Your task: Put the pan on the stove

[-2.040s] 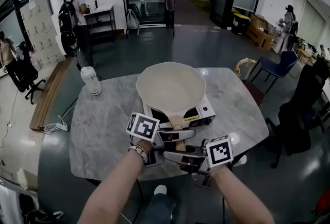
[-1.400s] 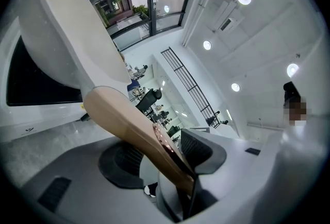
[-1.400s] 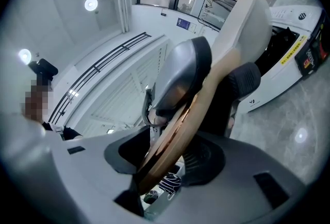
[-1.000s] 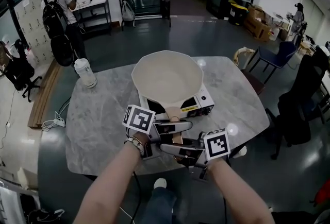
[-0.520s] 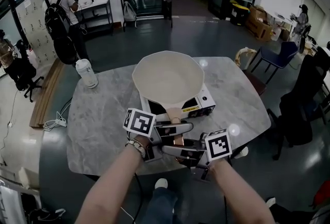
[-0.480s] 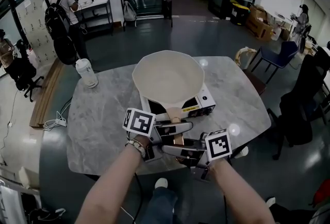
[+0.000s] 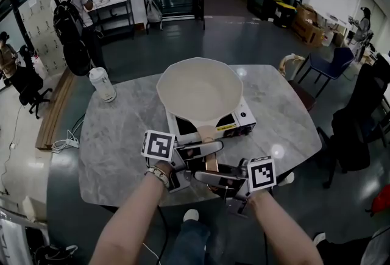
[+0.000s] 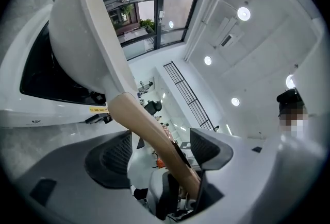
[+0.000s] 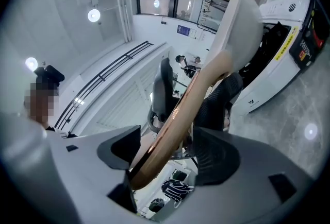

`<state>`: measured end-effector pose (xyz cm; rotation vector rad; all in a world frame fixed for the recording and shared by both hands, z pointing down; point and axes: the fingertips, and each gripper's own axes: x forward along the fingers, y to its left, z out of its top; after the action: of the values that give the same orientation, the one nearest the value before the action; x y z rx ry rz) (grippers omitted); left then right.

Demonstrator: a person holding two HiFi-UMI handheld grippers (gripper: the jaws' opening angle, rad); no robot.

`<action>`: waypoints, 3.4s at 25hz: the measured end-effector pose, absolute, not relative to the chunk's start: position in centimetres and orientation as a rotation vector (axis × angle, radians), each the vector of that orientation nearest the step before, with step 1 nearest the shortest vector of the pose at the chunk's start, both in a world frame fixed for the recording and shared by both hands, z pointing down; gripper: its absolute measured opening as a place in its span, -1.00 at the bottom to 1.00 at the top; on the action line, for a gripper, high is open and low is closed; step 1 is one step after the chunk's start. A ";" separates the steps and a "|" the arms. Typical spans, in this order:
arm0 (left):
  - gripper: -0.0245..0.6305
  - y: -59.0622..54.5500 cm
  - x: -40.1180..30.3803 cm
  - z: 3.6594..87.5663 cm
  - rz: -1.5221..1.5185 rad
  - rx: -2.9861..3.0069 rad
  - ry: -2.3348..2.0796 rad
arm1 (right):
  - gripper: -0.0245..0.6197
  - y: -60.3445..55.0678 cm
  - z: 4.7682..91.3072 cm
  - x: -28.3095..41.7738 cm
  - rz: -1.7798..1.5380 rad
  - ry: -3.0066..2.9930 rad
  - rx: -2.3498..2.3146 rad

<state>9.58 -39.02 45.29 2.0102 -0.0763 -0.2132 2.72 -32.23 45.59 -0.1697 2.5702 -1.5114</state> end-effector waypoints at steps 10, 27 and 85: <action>0.50 -39.6 9.0 44.5 -0.321 1.959 -0.091 | 0.22 -33.6 44.6 4.5 -1.496 2.470 -0.252; 0.60 -38.9 5.6 43.6 -0.339 1.943 -0.122 | 0.23 -33.9 43.8 7.1 -1.474 2.466 -0.341; -0.89 -34.2 -11.1 30.8 -0.124 2.695 -1.882 | -0.85 -31.4 33.8 19.7 0.233 2.498 -1.949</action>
<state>-11.12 -34.20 30.84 2.6952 -1.8823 -0.1242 19.72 -31.43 33.78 -1.9490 2.4975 0.2326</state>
